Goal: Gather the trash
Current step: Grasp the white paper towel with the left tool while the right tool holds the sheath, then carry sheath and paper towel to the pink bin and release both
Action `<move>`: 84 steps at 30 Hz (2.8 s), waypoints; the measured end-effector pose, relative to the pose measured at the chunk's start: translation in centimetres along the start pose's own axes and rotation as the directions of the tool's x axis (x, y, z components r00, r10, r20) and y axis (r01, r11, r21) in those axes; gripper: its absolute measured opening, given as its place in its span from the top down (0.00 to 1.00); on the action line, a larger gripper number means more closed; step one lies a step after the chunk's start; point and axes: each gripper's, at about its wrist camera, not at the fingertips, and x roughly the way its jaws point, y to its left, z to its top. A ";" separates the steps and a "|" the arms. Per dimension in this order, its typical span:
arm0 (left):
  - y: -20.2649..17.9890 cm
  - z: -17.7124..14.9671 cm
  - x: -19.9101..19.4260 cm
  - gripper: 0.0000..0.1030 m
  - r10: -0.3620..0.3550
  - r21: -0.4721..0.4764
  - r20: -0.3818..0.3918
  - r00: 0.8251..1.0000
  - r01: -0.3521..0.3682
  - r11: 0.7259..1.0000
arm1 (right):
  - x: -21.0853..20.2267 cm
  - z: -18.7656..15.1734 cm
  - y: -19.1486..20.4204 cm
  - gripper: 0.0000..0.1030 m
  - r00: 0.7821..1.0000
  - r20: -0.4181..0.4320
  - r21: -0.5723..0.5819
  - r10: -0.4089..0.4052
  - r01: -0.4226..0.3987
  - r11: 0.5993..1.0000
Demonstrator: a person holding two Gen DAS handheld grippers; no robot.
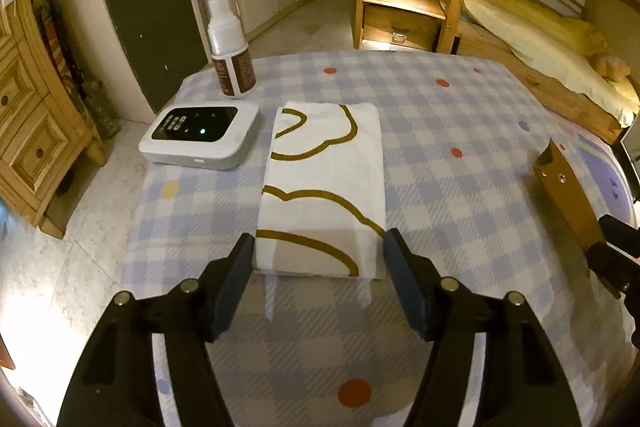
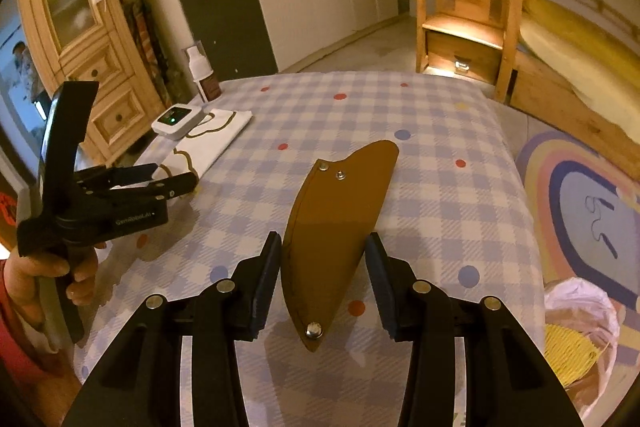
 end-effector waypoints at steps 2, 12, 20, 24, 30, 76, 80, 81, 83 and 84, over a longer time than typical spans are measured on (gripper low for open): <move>-0.2 -0.2 -0.2 0.46 -0.008 0.013 0.009 1.000 0.007 1.000 | -0.1 -0.1 0.1 0.58 1.000 0.001 0.003 0.005 -0.005 1.000; -0.4 -1.1 -2.9 0.97 -0.087 -0.009 0.071 0.994 0.088 0.996 | -0.8 -0.4 0.4 0.58 0.999 0.032 -0.004 0.013 -0.013 1.000; -1.0 -3.5 -9.2 0.97 -0.154 -0.007 0.141 0.978 0.157 0.988 | -2.1 -1.3 0.6 0.58 0.998 0.045 0.026 0.042 -0.044 0.999; -1.9 -4.9 -11.3 0.97 -0.135 0.006 0.160 0.978 0.136 0.991 | -3.1 -2.1 1.2 0.58 0.998 0.044 0.016 0.040 -0.041 0.999; -2.2 -6.5 -13.3 0.97 -0.140 0.003 0.173 0.975 0.141 0.990 | -4.3 -2.9 1.8 0.58 0.998 0.050 0.019 0.029 -0.030 0.999; -28.6 -5.7 -10.2 0.97 -0.432 0.389 -0.008 0.902 0.401 0.829 | -14.2 -14.6 -23.8 0.44 0.951 -0.015 0.486 -0.310 0.278 0.829; -32.1 -5.7 -9.1 0.97 -0.451 0.435 -0.056 0.891 0.428 0.792 | -15.8 -15.6 -25.0 0.40 0.945 0.023 0.544 -0.325 0.261 0.797; -33.2 -5.7 -8.8 0.97 -0.459 0.444 -0.071 0.886 0.440 0.781 | -16.7 -16.0 -25.2 0.39 0.944 0.040 0.566 -0.327 0.248 0.786; -35.1 -5.8 -8.1 0.97 -0.473 0.460 -0.102 0.875 0.463 0.758 | -17.8 -16.5 -25.2 0.38 0.940 0.063 0.592 -0.334 0.234 0.771; -36.0 -5.9 -7.7 0.97 -0.475 0.468 -0.115 0.873 0.469 0.749 | -18.8 -16.9 -25.2 0.37 0.936 0.077 0.608 -0.343 0.229 0.760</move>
